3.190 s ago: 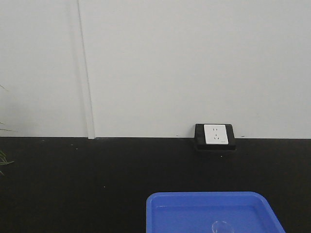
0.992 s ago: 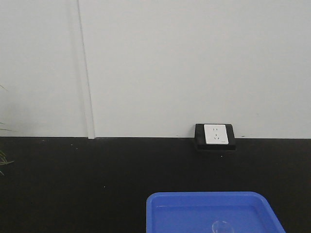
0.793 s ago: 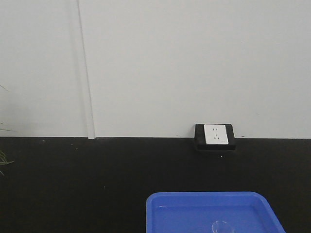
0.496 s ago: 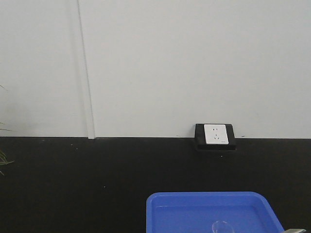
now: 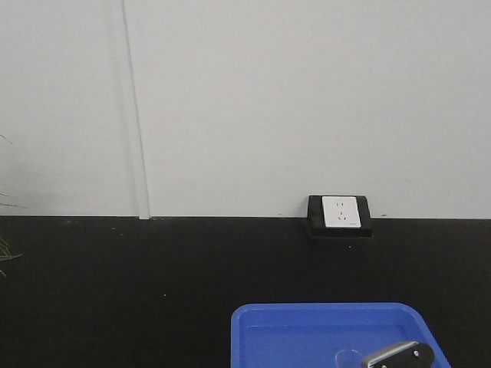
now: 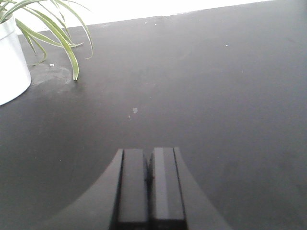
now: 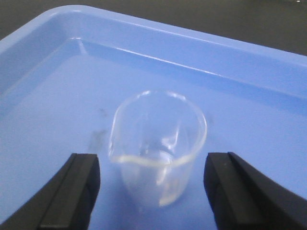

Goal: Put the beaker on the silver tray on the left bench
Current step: 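Close the right gripper around the beaker rim and lift it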

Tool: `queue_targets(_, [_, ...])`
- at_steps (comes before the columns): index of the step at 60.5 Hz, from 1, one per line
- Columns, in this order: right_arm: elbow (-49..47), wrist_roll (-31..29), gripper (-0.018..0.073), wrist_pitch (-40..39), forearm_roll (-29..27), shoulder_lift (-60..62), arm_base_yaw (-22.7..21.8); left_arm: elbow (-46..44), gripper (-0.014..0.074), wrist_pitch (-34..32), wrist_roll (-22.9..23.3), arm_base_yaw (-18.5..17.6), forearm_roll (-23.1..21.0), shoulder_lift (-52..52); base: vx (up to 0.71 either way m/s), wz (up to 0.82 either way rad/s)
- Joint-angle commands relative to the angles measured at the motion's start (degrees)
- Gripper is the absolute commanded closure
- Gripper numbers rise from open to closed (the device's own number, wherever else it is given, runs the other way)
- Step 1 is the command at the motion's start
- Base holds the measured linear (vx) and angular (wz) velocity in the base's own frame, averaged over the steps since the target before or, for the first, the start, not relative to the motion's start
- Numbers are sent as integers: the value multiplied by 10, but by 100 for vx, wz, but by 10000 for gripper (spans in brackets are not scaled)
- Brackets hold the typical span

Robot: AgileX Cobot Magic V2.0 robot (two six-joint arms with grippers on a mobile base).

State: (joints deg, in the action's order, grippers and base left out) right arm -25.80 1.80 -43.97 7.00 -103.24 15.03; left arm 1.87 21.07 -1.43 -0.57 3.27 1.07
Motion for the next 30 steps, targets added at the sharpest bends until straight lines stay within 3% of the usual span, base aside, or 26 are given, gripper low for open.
queue_targets(1, [-36,0,40,-45,3,-12,-1,12,595,-46,1,-3,-2,5,0,0])
queue_targets(21, [-113,0,42,-47,4,-93,-1,12,595,-46,1,-3,-2,5,0,0])
queue_targets(30, [-116,2,119,-35,4,-89,-1,12,595,-46,1,-3,-2,5,0,0])
